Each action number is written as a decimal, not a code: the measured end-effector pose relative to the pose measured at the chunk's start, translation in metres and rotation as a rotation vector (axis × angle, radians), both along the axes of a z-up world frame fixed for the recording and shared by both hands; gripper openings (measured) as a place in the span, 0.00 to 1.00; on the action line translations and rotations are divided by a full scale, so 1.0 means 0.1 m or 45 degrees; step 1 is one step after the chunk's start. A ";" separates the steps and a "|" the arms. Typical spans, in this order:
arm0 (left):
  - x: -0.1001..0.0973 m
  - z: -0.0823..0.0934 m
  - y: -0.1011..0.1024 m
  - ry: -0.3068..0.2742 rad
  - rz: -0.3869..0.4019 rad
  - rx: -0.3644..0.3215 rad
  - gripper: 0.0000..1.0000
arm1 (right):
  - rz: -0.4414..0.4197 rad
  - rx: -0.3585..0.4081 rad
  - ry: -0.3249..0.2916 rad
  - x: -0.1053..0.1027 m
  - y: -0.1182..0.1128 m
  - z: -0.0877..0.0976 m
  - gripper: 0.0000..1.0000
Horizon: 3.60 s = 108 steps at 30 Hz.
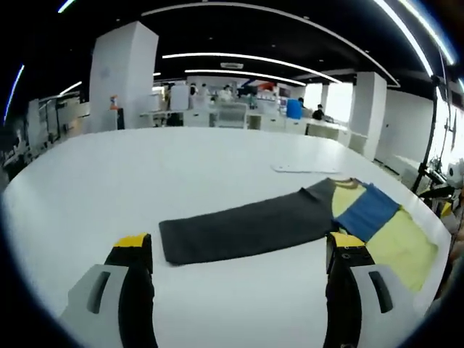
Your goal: Fold the garment on the visible template until the final outline fits inside the template.
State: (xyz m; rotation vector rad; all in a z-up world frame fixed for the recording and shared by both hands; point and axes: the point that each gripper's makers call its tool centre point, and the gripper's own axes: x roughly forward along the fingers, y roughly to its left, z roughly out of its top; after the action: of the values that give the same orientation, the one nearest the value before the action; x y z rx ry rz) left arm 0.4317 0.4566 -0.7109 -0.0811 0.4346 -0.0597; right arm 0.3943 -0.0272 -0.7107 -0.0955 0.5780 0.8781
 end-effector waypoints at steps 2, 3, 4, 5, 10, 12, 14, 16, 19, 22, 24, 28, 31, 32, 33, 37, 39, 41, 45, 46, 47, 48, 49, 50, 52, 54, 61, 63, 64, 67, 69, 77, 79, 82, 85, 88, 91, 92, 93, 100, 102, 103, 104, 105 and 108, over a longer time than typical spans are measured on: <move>0.03 -0.03 0.03 0.004 0.017 0.013 0.94 | 0.004 0.006 -0.003 -0.02 0.01 0.01 0.99; 0.04 -0.05 0.06 0.012 0.031 0.018 0.92 | 0.008 0.013 -0.016 -0.03 0.02 0.03 0.99; 0.05 -0.07 0.07 0.019 0.039 0.012 0.90 | 0.010 0.018 -0.017 -0.04 0.03 0.04 0.99; 0.06 -0.09 0.10 0.022 0.061 -0.003 0.88 | 0.012 0.031 -0.020 -0.06 0.05 0.06 0.99; 0.09 -0.21 0.24 0.054 0.140 0.014 0.76 | 0.018 0.054 -0.030 -0.10 0.09 0.10 0.99; 0.10 -0.26 0.32 0.062 0.195 0.004 0.72 | 0.017 0.060 -0.032 -0.10 0.10 0.11 0.99; 0.12 -0.30 0.40 0.060 0.238 -0.002 0.66 | 0.013 0.064 -0.031 -0.10 0.11 0.11 0.99; 0.12 -0.35 0.49 0.082 0.282 0.010 0.60 | 0.014 0.064 -0.028 -0.11 0.11 0.10 0.99; 0.15 -0.39 0.56 0.086 0.302 0.024 0.52 | 0.011 0.063 -0.023 -0.10 0.12 0.09 0.99; 0.13 -0.45 0.70 0.119 0.356 0.058 0.42 | 0.008 0.067 -0.026 -0.09 0.13 0.09 0.98; 0.12 -0.48 0.73 0.120 0.377 0.033 0.37 | 0.004 0.072 -0.028 -0.09 0.14 0.10 0.98; 0.10 -0.58 0.76 0.159 0.366 0.057 0.25 | 0.002 0.075 -0.029 -0.07 0.16 0.10 0.98; 0.09 -0.64 0.75 0.175 0.357 0.059 0.20 | 0.006 0.073 -0.026 -0.07 0.17 0.09 0.98; 0.09 -0.65 0.76 0.177 0.361 0.058 0.19 | 0.008 0.070 -0.027 -0.08 0.17 0.08 0.98; 0.09 -0.65 0.76 0.174 0.358 0.059 0.19 | 0.009 0.069 -0.025 -0.08 0.17 0.08 0.98; 0.11 -0.74 0.74 0.233 0.318 0.094 0.17 | 0.010 0.059 -0.021 -0.08 0.14 0.06 0.98; 0.14 -0.72 0.72 0.197 0.332 0.059 0.15 | 0.004 0.054 -0.020 -0.07 0.12 0.05 0.98; 0.13 -0.75 0.72 0.217 0.339 0.044 0.13 | 0.003 0.050 -0.022 -0.07 0.10 0.05 0.98; 0.13 -0.74 0.71 0.194 0.393 -0.015 0.10 | -0.003 0.047 -0.020 -0.06 0.07 0.03 0.98; 0.13 -0.74 0.73 0.192 0.412 -0.039 0.09 | -0.008 0.048 -0.020 -0.05 0.06 0.02 0.98; 0.13 -0.73 0.74 0.186 0.419 -0.056 0.08 | -0.010 0.047 -0.019 -0.05 0.05 0.02 0.98; 0.13 -0.73 0.75 0.186 0.424 -0.057 0.07 | -0.010 0.044 -0.019 -0.05 0.05 0.02 0.98; 0.13 -0.73 0.75 0.189 0.418 -0.049 0.07 | -0.010 0.044 -0.020 -0.05 0.05 0.02 0.98; 0.13 -0.73 0.75 0.193 0.419 -0.049 0.06 | -0.010 0.045 -0.019 -0.05 0.06 0.02 0.98; 0.14 -0.71 0.74 0.188 0.424 -0.073 0.01 | -0.009 0.048 -0.020 -0.05 0.06 0.02 0.99; 0.14 -0.71 0.74 0.192 0.441 -0.095 0.01 | -0.011 0.046 -0.021 -0.05 0.05 0.02 0.99; 0.14 -0.63 0.74 0.154 0.453 -0.132 0.01 | -0.024 0.038 -0.026 -0.04 0.01 0.03 0.99; 0.15 -0.60 0.73 0.150 0.439 -0.112 0.01 | -0.021 0.036 -0.026 -0.05 0.02 0.03 0.99; 0.16 -0.58 0.72 0.154 0.434 -0.095 0.01 | -0.019 0.037 -0.026 -0.06 0.02 0.03 0.99; 0.18 -0.53 0.72 0.133 0.430 -0.093 0.01 | -0.020 0.039 -0.029 -0.06 0.03 0.04 0.99; 0.19 -0.48 0.71 0.116 0.430 -0.099 0.01 | -0.018 0.044 -0.030 -0.06 0.04 0.04 0.99; 0.23 -0.33 0.62 0.067 0.400 -0.095 0.01 | -0.018 0.042 -0.032 -0.08 0.04 0.05 0.99; 0.23 -0.30 0.60 0.056 0.395 -0.101 0.01 | -0.016 0.041 -0.033 -0.09 0.04 0.05 0.99; 0.26 -0.23 0.54 0.034 0.371 -0.102 0.01 | -0.015 0.041 -0.032 -0.10 0.05 0.05 0.99; 0.28 -0.17 0.47 0.012 0.345 -0.108 0.01 | -0.017 0.042 -0.031 -0.11 0.04 0.04 0.99; 0.30 -0.08 0.39 -0.011 0.315 -0.100 0.01 | -0.013 0.036 -0.030 -0.12 0.05 0.03 0.99; 0.33 0.00 0.30 -0.038 0.287 -0.100 0.01 | -0.008 0.039 -0.030 -0.13 0.06 0.04 0.99; 0.34 0.02 0.28 -0.044 0.281 -0.104 0.01 | -0.006 0.039 -0.031 -0.13 0.06 0.04 0.99; 0.35 0.04 0.26 -0.052 0.276 -0.107 0.01 | -0.004 0.039 -0.033 -0.13 0.07 0.04 0.99; 0.42 0.18 0.04 -0.086 0.206 -0.102 0.01 | 0.004 0.032 -0.034 -0.18 0.08 0.04 0.99; 0.45 0.20 -0.01 -0.088 0.187 -0.093 0.01 | 0.007 0.033 -0.033 -0.19 0.08 0.04 0.99; 0.45 0.22 -0.03 -0.090 0.181 -0.091 0.01 | 0.008 0.035 -0.032 -0.19 0.08 0.04 0.99; 0.47 0.24 -0.07 -0.096 0.170 -0.091 0.01 | 0.009 0.034 -0.033 -0.20 0.09 0.04 0.99; 0.48 0.25 -0.09 -0.101 0.163 -0.096 0.01 | 0.010 0.034 -0.034 -0.20 0.09 0.04 0.99; 0.52 0.29 -0.18 -0.111 0.139 -0.101 0.01 | 0.011 0.038 -0.036 -0.22 0.10 0.05 0.99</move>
State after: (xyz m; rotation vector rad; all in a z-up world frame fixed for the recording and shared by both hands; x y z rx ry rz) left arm 0.4834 0.4385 -0.6819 -0.1799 0.3401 0.0270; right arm 0.3728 -0.0172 -0.7054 -0.0833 0.5385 0.8925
